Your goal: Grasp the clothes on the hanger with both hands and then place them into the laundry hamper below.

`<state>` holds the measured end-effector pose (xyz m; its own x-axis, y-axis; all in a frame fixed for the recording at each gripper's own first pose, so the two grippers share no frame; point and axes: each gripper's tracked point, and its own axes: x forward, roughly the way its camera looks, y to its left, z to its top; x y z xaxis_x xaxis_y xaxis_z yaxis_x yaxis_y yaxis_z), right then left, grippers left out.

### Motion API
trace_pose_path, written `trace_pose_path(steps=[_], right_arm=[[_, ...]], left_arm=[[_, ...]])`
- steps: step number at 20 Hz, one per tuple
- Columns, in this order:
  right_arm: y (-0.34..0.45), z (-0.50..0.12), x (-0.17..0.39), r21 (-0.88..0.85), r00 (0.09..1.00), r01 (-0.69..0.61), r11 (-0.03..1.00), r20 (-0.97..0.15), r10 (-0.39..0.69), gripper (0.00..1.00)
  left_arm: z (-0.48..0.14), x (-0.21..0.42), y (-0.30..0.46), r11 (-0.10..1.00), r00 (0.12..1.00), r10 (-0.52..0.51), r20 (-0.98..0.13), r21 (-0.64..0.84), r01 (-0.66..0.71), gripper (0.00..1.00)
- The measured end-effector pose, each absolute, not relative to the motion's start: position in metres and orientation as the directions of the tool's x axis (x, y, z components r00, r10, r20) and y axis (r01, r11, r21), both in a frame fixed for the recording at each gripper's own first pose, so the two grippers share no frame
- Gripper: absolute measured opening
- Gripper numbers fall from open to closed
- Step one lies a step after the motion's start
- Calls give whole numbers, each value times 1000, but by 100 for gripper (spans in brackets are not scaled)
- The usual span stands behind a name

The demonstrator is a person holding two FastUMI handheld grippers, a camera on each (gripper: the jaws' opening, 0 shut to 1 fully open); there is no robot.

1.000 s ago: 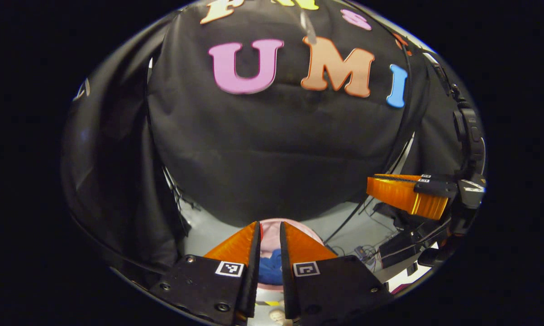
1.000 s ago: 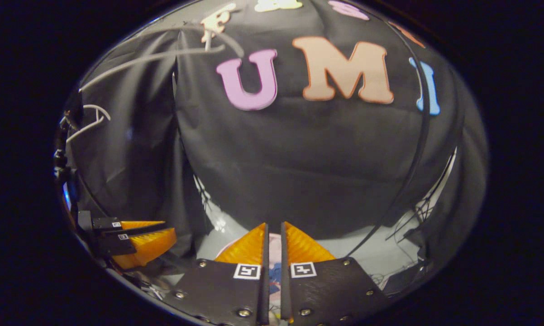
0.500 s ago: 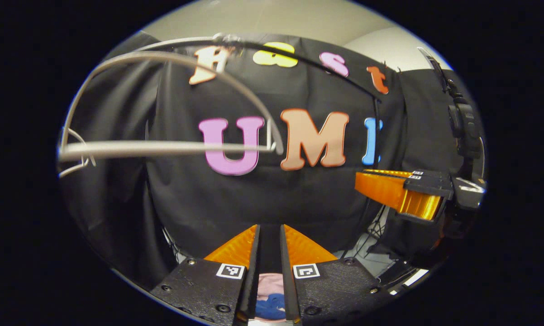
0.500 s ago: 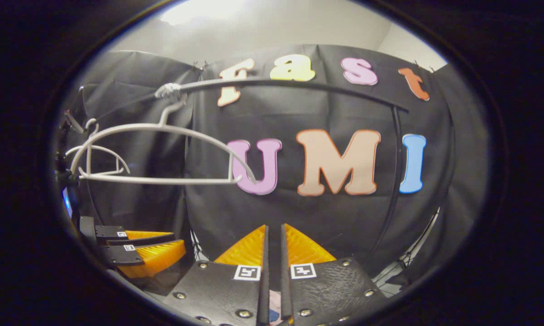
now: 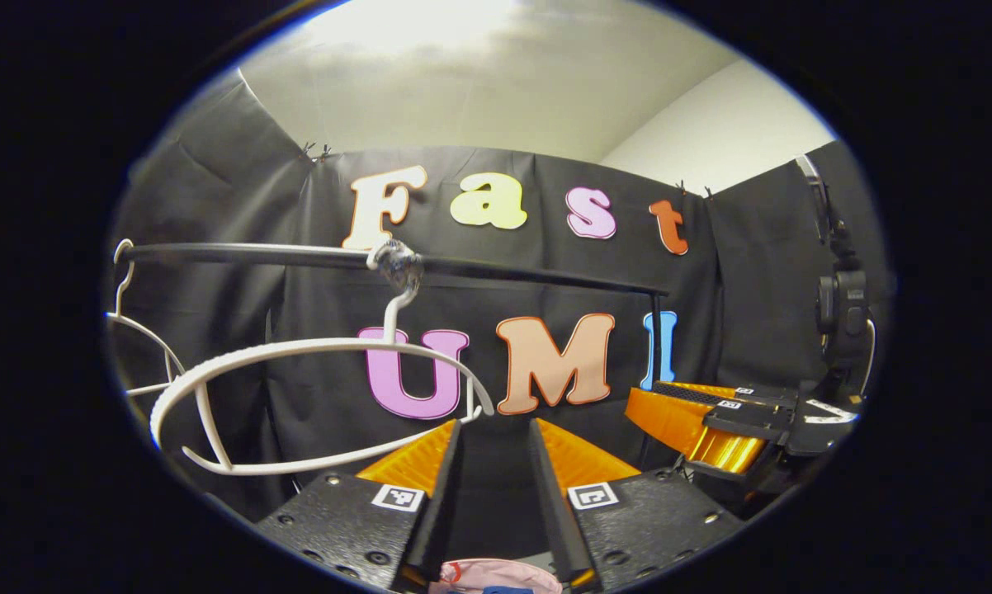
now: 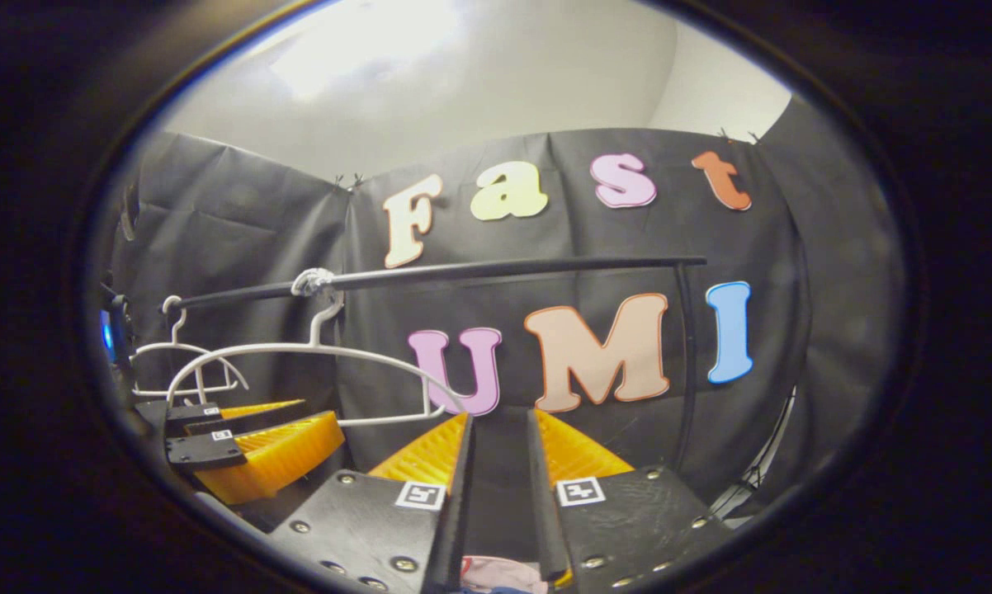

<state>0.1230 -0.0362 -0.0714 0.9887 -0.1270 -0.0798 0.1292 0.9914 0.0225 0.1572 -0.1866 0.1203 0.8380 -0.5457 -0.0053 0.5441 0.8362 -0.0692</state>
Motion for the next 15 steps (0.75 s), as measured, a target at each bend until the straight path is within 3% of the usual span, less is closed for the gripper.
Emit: trace_pose_path(steps=[1, 5, 6, 10, 15], right_arm=[[-36, -69, 120, 24, 990, 128, 991, -69, -126, 35], [-46, -54, 108, 1, 987, 162, 987, -22, -162, 100], [-47, -51, 106, 0, 985, 170, 985, -14, -170, 96], [-53, -48, 98, -12, 981, 192, 981, -12, -192, 100], [-56, -43, 84, -30, 978, 209, 978, -12, -209, 96]], left_arm=[[122, 158, -189, 835, 837, -547, 0, -70, 546, 54], [138, 154, -187, 841, 843, -538, 28, -58, 538, 90], [139, 156, -186, 842, 844, -536, 33, -52, 537, 100], [148, 149, -192, 834, 836, -546, 48, -61, 548, 96], [150, 143, -196, 824, 826, -562, 50, -59, 564, 96]])
